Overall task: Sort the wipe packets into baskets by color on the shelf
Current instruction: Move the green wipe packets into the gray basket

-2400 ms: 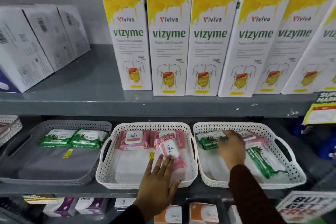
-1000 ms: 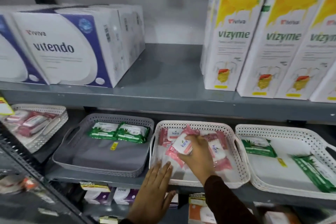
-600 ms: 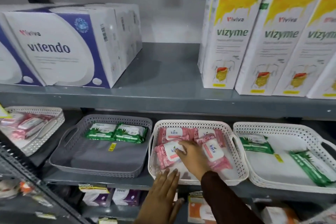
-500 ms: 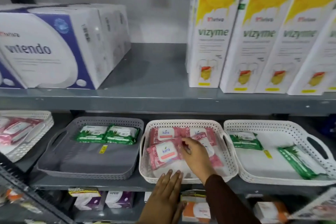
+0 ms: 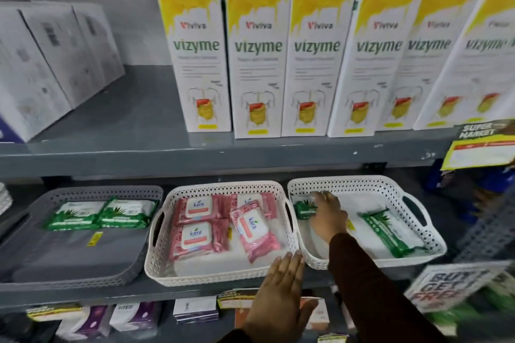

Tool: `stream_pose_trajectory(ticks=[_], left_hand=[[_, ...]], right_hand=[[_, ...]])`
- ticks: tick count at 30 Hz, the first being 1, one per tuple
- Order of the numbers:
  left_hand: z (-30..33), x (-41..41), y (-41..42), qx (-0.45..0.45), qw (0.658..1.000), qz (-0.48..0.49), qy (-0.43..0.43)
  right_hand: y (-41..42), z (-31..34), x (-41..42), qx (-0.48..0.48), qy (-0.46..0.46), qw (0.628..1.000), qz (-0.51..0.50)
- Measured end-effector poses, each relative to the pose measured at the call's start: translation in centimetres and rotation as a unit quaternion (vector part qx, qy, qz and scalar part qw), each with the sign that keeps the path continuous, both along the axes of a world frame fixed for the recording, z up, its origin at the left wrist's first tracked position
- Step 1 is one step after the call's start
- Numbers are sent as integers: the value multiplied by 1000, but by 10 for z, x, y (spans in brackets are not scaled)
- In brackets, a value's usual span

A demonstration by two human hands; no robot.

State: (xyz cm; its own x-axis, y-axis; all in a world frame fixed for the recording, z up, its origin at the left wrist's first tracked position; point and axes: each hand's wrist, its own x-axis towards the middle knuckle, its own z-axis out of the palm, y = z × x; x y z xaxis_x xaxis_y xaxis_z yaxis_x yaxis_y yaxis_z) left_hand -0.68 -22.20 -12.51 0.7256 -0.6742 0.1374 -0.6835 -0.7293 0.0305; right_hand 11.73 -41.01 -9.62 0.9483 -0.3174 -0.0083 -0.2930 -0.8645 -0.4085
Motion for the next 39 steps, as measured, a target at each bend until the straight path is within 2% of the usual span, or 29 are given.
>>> stream_pose_trajectory(ticks=[4, 8, 10, 12, 16, 21, 24, 31, 39], left_hand=[[0, 0, -16, 17, 1000, 13, 3], [-4, 1, -7, -3, 1000, 4, -30], [-6, 2, -3, -19, 999, 0, -31], [-5, 1, 2, -27, 999, 15, -31], [-6, -1, 28, -43, 998, 36, -25], [-15, 0, 85, -69, 996, 41, -40], [-18, 2, 130, -89, 994, 36, -45], [-20, 4, 238, -73, 992, 67, -77], [-9, 14, 338, -25, 986, 140, -86]], right_hand=[[-8, -2, 18, -8, 114, 992, 52], [-7, -3, 16, -131, 142, 981, 11], [-6, -8, 9, -113, 143, 983, -14], [-7, -14, -2, -31, 134, 990, -25], [-9, -13, -26, 104, 49, 990, -78], [12, 6, -46, 144, -141, 973, -109], [49, 22, -48, 176, -202, 962, -56], [204, 34, -28, 196, -178, 954, 138], [367, 30, 6, 92, -104, 949, 283]])
